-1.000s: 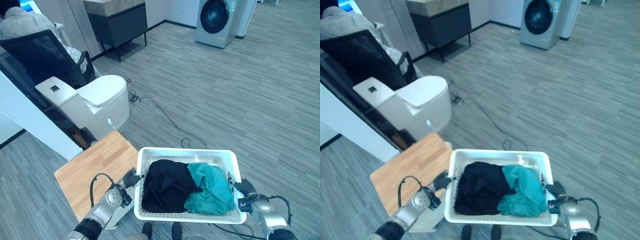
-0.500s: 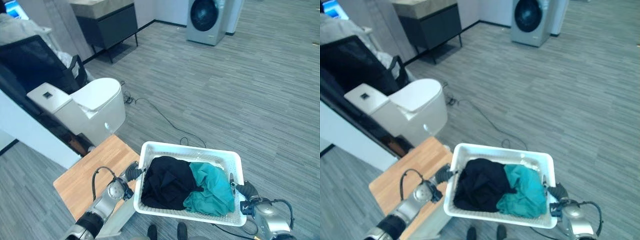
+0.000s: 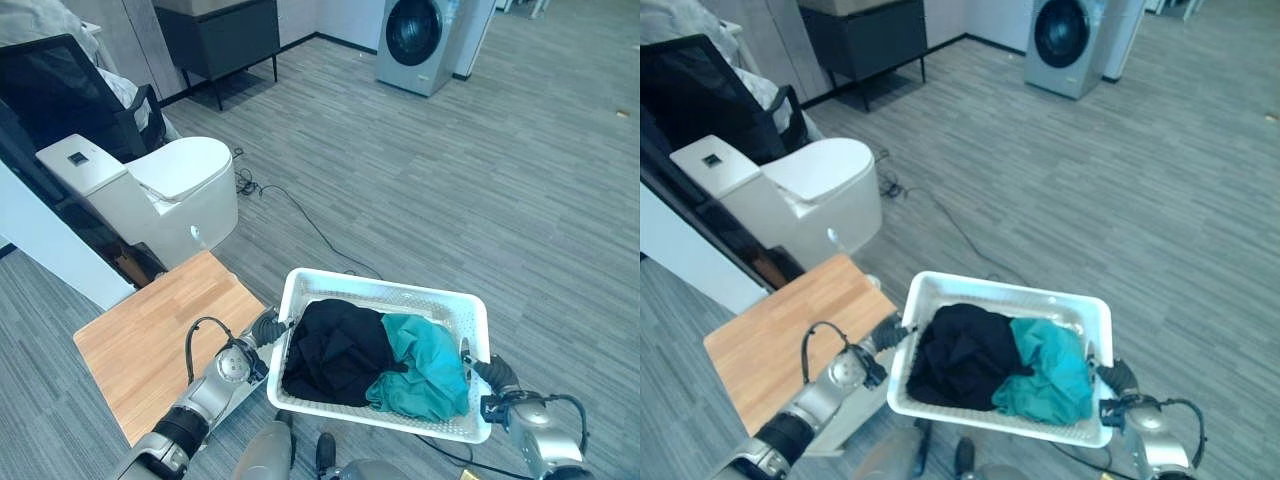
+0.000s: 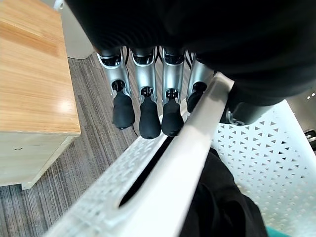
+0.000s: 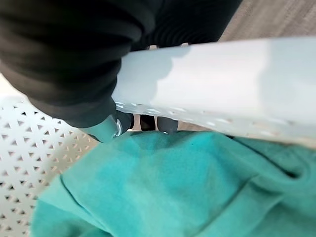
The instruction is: Grab the laundry basket,head to the washer,open it,put in the laundry and shut it.
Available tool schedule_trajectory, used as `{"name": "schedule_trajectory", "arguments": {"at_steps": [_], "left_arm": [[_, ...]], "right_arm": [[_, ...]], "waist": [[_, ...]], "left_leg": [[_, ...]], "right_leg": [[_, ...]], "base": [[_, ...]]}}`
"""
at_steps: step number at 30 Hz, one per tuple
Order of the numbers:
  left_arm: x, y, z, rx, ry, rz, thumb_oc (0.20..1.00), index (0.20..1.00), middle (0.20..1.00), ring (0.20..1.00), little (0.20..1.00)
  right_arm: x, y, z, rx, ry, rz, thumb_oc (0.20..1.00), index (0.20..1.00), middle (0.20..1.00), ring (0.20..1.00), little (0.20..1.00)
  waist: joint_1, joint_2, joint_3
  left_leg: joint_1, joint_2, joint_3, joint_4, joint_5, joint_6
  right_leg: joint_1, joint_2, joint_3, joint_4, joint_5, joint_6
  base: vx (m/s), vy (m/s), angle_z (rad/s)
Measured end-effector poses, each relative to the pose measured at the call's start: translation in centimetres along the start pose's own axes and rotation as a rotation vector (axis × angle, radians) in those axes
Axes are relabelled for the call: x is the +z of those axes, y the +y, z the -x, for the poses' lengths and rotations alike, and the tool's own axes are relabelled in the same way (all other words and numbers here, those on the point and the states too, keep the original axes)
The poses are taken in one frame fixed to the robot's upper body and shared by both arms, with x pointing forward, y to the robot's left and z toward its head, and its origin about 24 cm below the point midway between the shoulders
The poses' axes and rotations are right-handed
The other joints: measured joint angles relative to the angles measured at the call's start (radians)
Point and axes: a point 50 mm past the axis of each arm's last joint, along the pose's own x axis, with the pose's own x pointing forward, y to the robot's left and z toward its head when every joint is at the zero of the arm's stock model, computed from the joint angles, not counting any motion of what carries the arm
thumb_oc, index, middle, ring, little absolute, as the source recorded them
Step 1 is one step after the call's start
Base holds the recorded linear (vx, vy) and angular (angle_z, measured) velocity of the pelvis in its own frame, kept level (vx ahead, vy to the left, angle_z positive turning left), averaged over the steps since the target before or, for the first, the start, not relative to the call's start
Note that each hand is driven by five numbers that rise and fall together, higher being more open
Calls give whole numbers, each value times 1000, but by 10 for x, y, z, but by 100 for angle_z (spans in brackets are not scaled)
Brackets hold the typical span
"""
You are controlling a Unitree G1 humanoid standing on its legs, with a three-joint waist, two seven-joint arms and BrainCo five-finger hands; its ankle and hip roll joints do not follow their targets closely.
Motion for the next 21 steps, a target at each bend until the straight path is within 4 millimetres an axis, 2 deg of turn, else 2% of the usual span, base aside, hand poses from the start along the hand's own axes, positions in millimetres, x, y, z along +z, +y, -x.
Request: {"name": "schedule_trajectory", "arguments": {"at_steps": [1, 2, 4, 5, 6, 8, 9, 10, 11, 12, 13, 14, 15, 16, 18, 19, 20, 21], "left_arm": [[-2, 0, 0, 0, 14, 6, 200, 200, 200, 200, 200], [-7, 4, 2, 4, 38, 10, 200, 200, 200, 200, 200], [-10, 8, 3, 12, 43, -2, 200, 200, 200, 200, 200], [-13, 10, 7, 25, 46, 3, 200, 200, 200, 200, 200], [-15, 10, 8, 23, 50, 2, 200, 200, 200, 200, 200], [-14, 9, 8, 18, 42, 6, 200, 200, 200, 200, 200], [-16, 6, 10, 11, 47, 8, 200, 200, 200, 200, 200], [-19, 8, 11, 9, 56, -3, 200, 200, 200, 200, 200], [-22, 8, 12, 7, 65, -9, 200, 200, 200, 200, 200], [-20, 8, 12, 1, 56, -23, 200, 200, 200, 200, 200], [-20, 7, 12, -2, 53, -18, 200, 200, 200, 200, 200], [-19, 5, 12, -5, 50, -12, 200, 200, 200, 200, 200], [-17, 4, 11, -7, 43, -6, 200, 200, 200, 200, 200], [-11, 2, 8, -4, 22, 6, 200, 200, 200, 200, 200], [-7, 1, 6, -6, 12, 16, 200, 200, 200, 200, 200], [-7, -1, 4, -8, 16, 24, 200, 200, 200, 200, 200], [-14, -1, 7, -13, 42, 21, 200, 200, 200, 200, 200], [-19, -2, 8, -16, 63, 25, 200, 200, 200, 200, 200]], "right_arm": [[-3, 3, 0, 9, 14, 8, 200, 200, 200, 200, 200], [-5, 9, -2, 26, 24, 6, 200, 200, 200, 200, 200], [-8, 16, -1, 43, 31, 7, 200, 200, 200, 200, 200], [-4, 19, -3, 49, 20, 1, 200, 200, 200, 200, 200], [-3, 19, -4, 49, 16, 3, 200, 200, 200, 200, 200], [-6, 18, -2, 47, 26, 3, 200, 200, 200, 200, 200], [-9, 18, -1, 48, 36, 8, 200, 200, 200, 200, 200], [-12, 22, -1, 57, 45, -3, 200, 200, 200, 200, 200], [-17, 25, 1, 63, 56, -11, 200, 200, 200, 200, 200], [-19, 25, 3, 61, 56, -16, 200, 200, 200, 200, 200], [-19, 22, 4, 57, 52, -12, 200, 200, 200, 200, 200], [-19, 21, 4, 50, 50, -15, 200, 200, 200, 200, 200], [-17, 18, 4, 43, 45, -16, 200, 200, 200, 200, 200], [-17, 13, 5, 26, 38, -33, 200, 200, 200, 200, 200], [-22, 11, 8, 27, 51, -32, 200, 200, 200, 200, 200], [-26, 11, 10, 27, 61, -32, 200, 200, 200, 200, 200], [-28, 14, 10, 45, 67, -27, 200, 200, 200, 200, 200], [-23, 14, 9, 46, 51, -21, 200, 200, 200, 200, 200]], "waist": [[9, 7, -1], [19, 13, -7], [19, 4, -37], [34, 3, -54], [38, 2, -65], [11, -5, -72], [5, 26, -84], [2, 14, -82], [-1, -7, -88], [-8, -29, -95], [-14, -33, -97], [-26, -33, -97], [-35, -19, -93], [-56, 20, -69], [-79, 47, -53], [-91, 60, -45], [-99, 49, -41], [-100, 53, -39]], "left_leg": [[2, -4, 0, -8, 6, 0], [39, 8, 38, -48, 19, 35], [55, 12, 56, -61, 35, 45], [90, 4, 21, -73, 42, 65], [101, -4, 37, -63, 44, 75], [120, -31, 66, -88, 47, 114], [186, 14, 85, -174, 137, 194], [216, 20, 87, -174, 100, 156], [236, 21, 85, -172, 96, 172], [253, 9, 78, -150, 56, 184], [271, -2, 76, -152, 42, 201], [285, -11, 73, -154, 41, 203], [298, -13, 43, -150, -7, 236], [322, 7, 7, -150, -22, 223], [334, 34, -45, -133, -42, 196], [343, 53, -67, -130, -51, 191], [362, 57, -62, -122, -62, 195], [376, 62, -63, -119, -91, 184]], "right_leg": [[20, 12, 11, -12, -3, -4], [55, 23, 27, -31, -20, -10], [64, 24, 46, -23, -22, -9], [66, 23, 121, -14, -32, 0], [72, 16, 135, -15, -48, 12], [92, 5, 130, -4, -76, 27], [70, 55, 113, 126, -134, 111], [56, 57, 103, 207, -168, 149], [22, 49, 80, 330, -211, 206], [-83, 18, 26, 598, -238, 309], [-130, -23, -8, 703, -245, 297], [-150, -63, -21, 754, -250, 295], [-183, -84, -21, 778, -252, 285], [-242, -118, -19, 766, -276, 237], [-292, -111, -6, 646, -280, 217], [-288, -101, 3, 518, -271, 198], [-329, -123, 18, 362, -187, 209], [-344, -133, 49, 284, -135, 213]], "base": [[350, 106, -36], [446, 163, -41], [405, 151, -56], [378, 116, -92], [475, 160, -80], [192, 80, -19], [213, 93, -26], [210, 92, -31], [203, 89, -14], [231, 112, -5], [239, 108, 2], [246, 89, 5], [243, -6, 21], [312, -32, 33], [200, -52, 60], [261, -79, 68], [259, -75, 53], [282, -78, 29]]}}
